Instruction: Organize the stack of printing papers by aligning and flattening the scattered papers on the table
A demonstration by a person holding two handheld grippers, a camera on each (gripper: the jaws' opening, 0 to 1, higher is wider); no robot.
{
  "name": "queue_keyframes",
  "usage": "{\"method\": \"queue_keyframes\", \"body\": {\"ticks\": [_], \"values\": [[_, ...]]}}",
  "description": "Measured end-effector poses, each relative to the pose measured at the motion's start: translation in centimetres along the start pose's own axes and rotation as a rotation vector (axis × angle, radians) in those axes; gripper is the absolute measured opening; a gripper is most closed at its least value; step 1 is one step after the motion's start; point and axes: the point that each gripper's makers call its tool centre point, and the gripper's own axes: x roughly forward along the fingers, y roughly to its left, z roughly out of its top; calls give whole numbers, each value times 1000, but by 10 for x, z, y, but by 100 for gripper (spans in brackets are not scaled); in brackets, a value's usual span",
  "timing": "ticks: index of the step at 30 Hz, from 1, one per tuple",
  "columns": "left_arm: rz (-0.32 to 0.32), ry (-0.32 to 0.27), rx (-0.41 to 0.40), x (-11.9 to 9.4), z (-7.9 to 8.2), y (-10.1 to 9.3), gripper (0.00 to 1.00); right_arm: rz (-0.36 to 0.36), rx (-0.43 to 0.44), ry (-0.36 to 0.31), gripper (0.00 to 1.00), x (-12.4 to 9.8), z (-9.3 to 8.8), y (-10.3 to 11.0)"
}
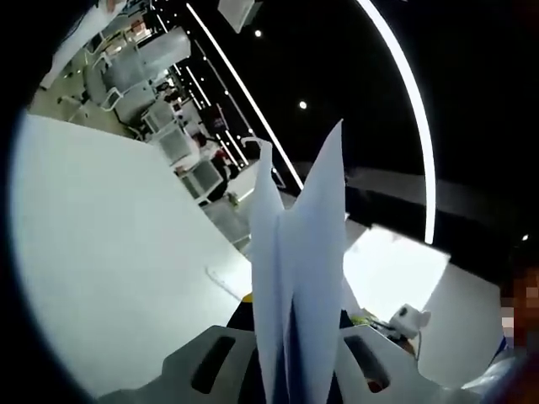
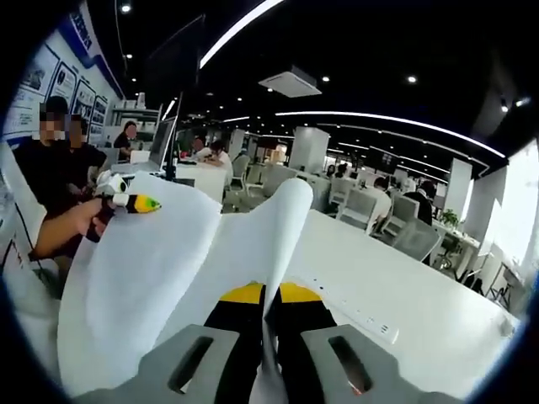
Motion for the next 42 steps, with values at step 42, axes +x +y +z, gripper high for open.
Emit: {"method": "queue_keyframes", "body": {"ticks": [42], "values": [[4,9,-6,2,-5,3,6,84,-11,-11,0,13,12,29]]}}
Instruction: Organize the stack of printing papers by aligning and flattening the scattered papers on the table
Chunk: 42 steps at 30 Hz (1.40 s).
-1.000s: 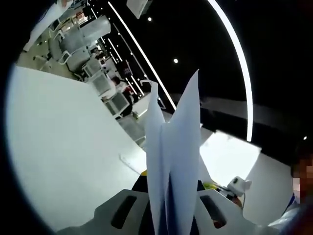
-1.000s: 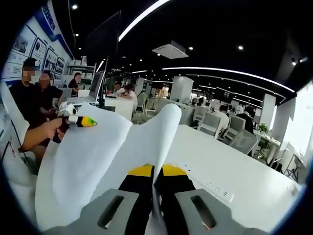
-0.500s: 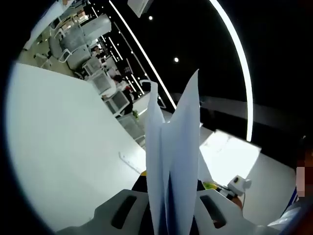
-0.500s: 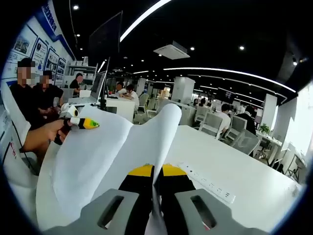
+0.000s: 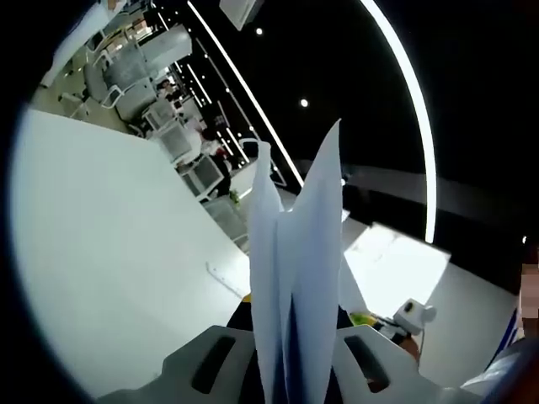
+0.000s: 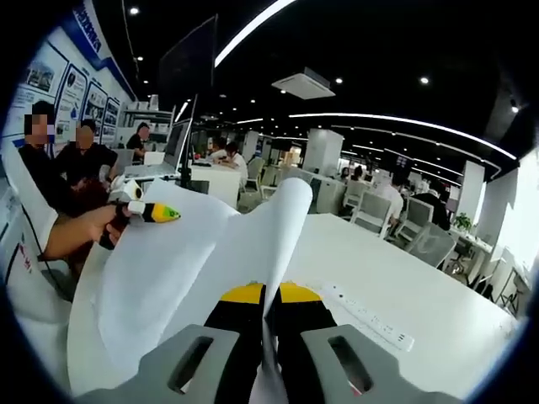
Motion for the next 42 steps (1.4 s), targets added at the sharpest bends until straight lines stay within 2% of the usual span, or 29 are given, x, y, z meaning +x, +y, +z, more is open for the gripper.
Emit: {"method": "queue_keyframes", "body": {"ticks": [17,29,42], "values": [[0,0,24,0,4,-3,6,13,-6,-9,0,2,7,7],[13,5,40,4,0,-2,6,5,42,-36,0,3,10,3],[17,13,55,6,-3,-2,6,59,29,-22,0,22,11,24]]}}
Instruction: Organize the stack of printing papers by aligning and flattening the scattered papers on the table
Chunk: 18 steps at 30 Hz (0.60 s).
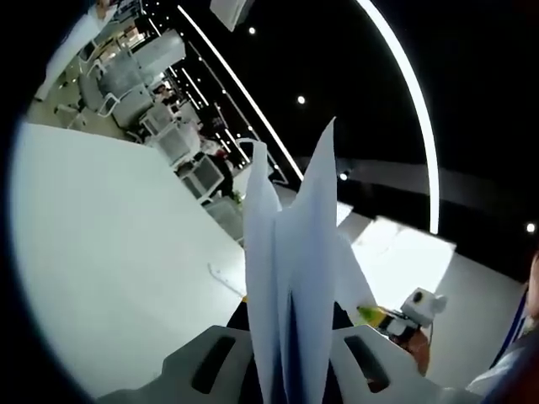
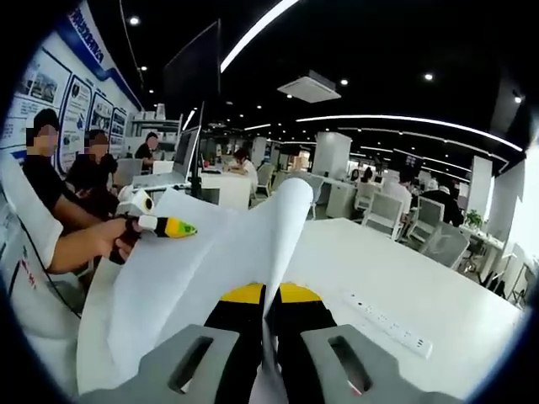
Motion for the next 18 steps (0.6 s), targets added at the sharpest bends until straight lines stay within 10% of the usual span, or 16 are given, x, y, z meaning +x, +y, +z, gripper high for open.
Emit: {"method": "queue_keyframes", "body": {"ticks": [18], "values": [[1,1,21,-1,4,0,6,28,2,18,0,13,-2,9]]}}
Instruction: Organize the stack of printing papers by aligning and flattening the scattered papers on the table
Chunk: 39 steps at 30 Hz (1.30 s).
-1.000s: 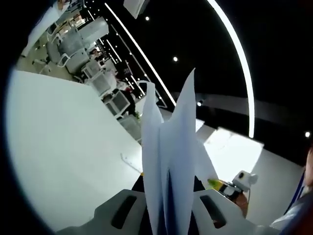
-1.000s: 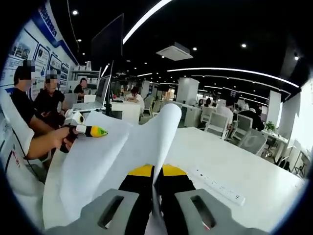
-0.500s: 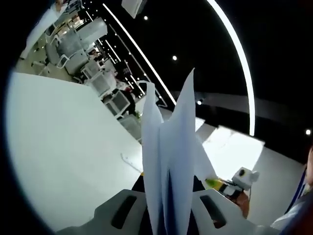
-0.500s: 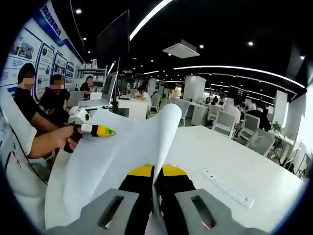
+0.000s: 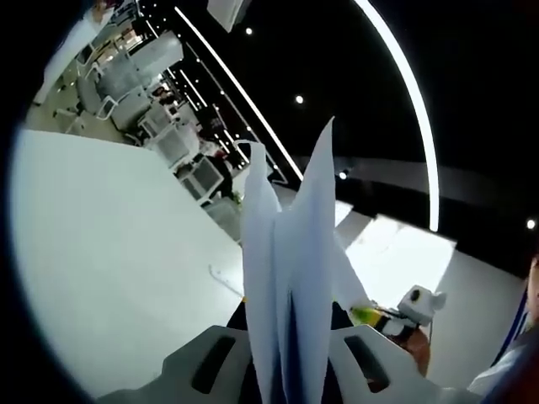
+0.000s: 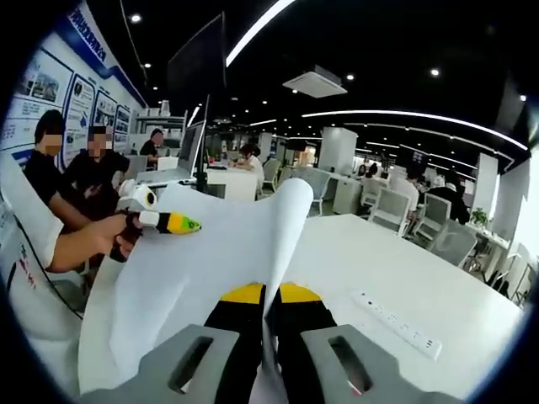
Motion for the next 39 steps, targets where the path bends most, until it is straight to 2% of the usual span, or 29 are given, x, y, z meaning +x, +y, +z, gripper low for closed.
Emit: {"method": "queue_keyframes", "body": {"ticks": [4,8,13,16,21,24,27,32,35,39], "values": [[13,12,59,3,-2,3,6,5,1,4,0,2,-1,0],[40,45,195,6,-5,7,6,6,3,10,0,3,-3,0],[36,59,250,7,-8,4,6,5,4,11,0,3,-3,-1],[50,106,411,8,-10,5,6,0,10,17,0,4,-6,-3],[60,117,450,7,-7,11,6,-2,13,19,0,4,-7,-4],[91,148,539,6,-8,19,7,-2,15,21,0,5,-7,-5],[87,155,515,7,-9,22,7,1,17,28,0,7,-10,-5],[91,164,531,7,-11,23,7,5,24,31,0,9,-11,-6],[99,178,576,7,-13,24,7,2,26,33,0,9,-12,-7],[91,180,572,7,-13,22,7,1,25,33,0,10,-12,-6]]}}
